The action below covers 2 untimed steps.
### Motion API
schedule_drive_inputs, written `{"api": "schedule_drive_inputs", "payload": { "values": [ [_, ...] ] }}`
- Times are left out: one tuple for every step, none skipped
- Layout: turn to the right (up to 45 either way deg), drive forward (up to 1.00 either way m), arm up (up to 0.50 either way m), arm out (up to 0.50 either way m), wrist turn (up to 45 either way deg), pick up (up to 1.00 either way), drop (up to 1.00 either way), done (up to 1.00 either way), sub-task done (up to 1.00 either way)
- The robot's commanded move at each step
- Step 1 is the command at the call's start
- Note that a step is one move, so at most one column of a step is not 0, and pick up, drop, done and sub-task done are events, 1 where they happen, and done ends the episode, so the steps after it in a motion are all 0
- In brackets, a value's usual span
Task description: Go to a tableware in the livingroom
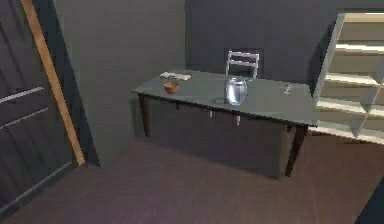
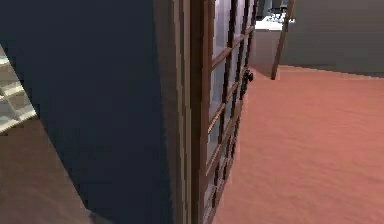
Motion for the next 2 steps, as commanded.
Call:
{"api": "schedule_drive_inputs", "payload": {
  "values": [
    [0.0,1.00,0.00,0.00,0.0,0.00,0.00,0.00,0.00],
    [0.0,0.15,0.00,0.00,0.0,0.00,0.00,0.00,0.00]
  ]
}}
